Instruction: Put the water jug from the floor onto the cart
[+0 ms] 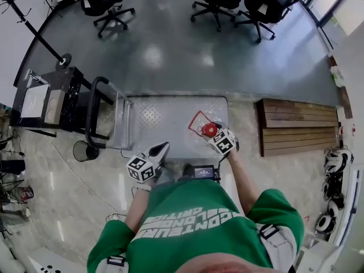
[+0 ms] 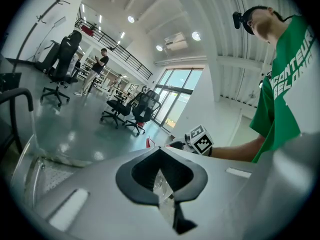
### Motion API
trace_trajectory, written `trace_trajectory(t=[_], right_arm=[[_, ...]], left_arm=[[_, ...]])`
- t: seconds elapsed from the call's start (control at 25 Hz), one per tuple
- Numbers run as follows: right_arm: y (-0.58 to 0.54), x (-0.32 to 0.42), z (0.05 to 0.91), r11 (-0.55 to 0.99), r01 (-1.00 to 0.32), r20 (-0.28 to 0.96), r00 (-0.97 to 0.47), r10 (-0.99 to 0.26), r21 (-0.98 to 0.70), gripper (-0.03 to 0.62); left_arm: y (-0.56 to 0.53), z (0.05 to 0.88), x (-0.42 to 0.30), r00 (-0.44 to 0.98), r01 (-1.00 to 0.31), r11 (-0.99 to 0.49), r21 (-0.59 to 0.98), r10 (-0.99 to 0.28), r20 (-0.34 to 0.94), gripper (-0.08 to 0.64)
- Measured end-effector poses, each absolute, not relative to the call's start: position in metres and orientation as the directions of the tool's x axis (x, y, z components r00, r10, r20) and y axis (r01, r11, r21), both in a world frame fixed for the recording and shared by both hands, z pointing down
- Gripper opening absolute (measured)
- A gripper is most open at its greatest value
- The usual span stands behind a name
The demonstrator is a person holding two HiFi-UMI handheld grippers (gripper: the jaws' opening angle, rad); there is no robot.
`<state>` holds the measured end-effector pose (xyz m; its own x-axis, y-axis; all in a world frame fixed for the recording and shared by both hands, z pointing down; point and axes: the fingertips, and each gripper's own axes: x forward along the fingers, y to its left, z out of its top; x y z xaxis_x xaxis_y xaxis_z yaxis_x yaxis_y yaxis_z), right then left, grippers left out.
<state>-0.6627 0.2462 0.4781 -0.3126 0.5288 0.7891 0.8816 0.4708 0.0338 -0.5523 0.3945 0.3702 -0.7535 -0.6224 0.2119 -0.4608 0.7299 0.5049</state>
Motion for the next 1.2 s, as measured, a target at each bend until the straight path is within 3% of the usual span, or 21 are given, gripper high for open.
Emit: trace_trajectory(t=[0.52, 1.2], right_arm=[[0.312, -0.674, 0.498, 0.422, 0.906, 0.820, -0.268, 0.505, 0.036, 0.302], [0.380, -0.683, 0.595, 0.350, 0.936, 0.909, -0.129, 0.397, -0.020, 0.303]], left_arm=[[0.461, 0.370, -0.548, -0.771, -0.418, 0.738, 0.530, -0.596, 0.223, 0.014], [0.516, 0.394, -0.520, -0.797, -0.294, 0.751, 0.592, -0.534, 0.281, 0.014]])
